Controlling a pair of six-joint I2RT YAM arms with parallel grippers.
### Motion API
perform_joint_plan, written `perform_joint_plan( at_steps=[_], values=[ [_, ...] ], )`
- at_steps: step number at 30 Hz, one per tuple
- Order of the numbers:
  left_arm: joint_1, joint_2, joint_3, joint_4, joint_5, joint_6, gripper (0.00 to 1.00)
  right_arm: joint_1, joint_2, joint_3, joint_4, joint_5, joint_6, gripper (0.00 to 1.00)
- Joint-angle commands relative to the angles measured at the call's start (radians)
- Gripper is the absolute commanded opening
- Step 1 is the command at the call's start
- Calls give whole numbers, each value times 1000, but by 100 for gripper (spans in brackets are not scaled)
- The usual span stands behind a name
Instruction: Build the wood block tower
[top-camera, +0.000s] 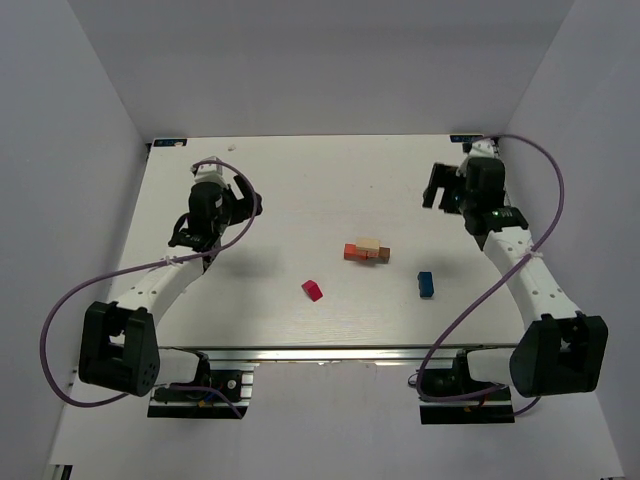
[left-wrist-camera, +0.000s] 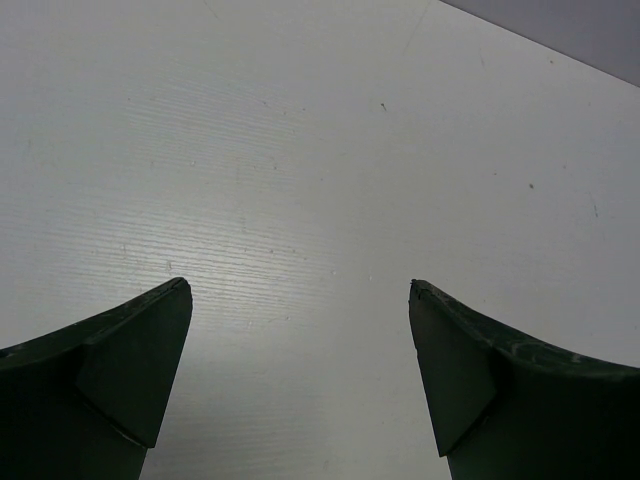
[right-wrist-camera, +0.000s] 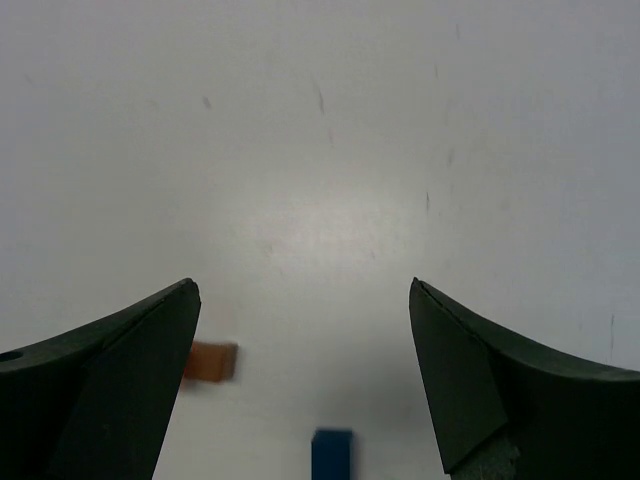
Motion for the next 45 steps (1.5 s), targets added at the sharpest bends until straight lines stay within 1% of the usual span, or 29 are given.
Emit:
perform_joint_plan(
  at_steps=[1,3,6,7,10,16,22,29,34,35,37,38,40,41,43,44,45],
  values=[
    [12,-52,-20,-6,12,9,98,-32,-22,-147,-136,50,124,89],
    [14,-60,-29,1,14,9,98,-33,-42,-222,-144,45,104,89],
    [15,-61,-41,9,18,7,98,-33,-56,-274,-165,36,84,89],
    [15,-61,-43,9,20,4,98,-33,-59,-314,-165,27,80,89],
    [15,-61,-47,14,20,6,98,-33,-64,-377,-136,7,75,90],
    [17,-57,-46,11,18,4,98,-30,-27,-419,-118,-44,67,84],
    [17,-49,-47,17,20,4,98,-4,-18,-448,-84,-59,52,82],
    [17,-74,-59,12,4,6,98,54,0,-459,-85,-55,78,73],
    [19,-66,-60,20,10,4,98,68,43,-457,-108,40,133,60],
    [19,-58,-58,20,12,4,98,71,46,-457,-118,57,142,54],
    [19,-51,-53,17,12,4,98,69,39,-454,-127,88,156,50],
    [20,-49,-53,18,12,6,98,71,36,-453,-137,93,162,46],
    [20,-46,-53,18,14,1,98,69,22,-445,-147,111,170,43],
    [20,-48,-53,21,15,1,98,71,17,-443,-148,111,169,39],
    [20,-51,-56,26,20,3,98,72,4,-442,-151,102,167,34],
    [20,-52,-56,27,20,1,98,74,-3,-442,-148,94,149,27],
    [20,-54,-58,27,20,3,98,75,-16,-442,-129,80,132,25]
  ],
)
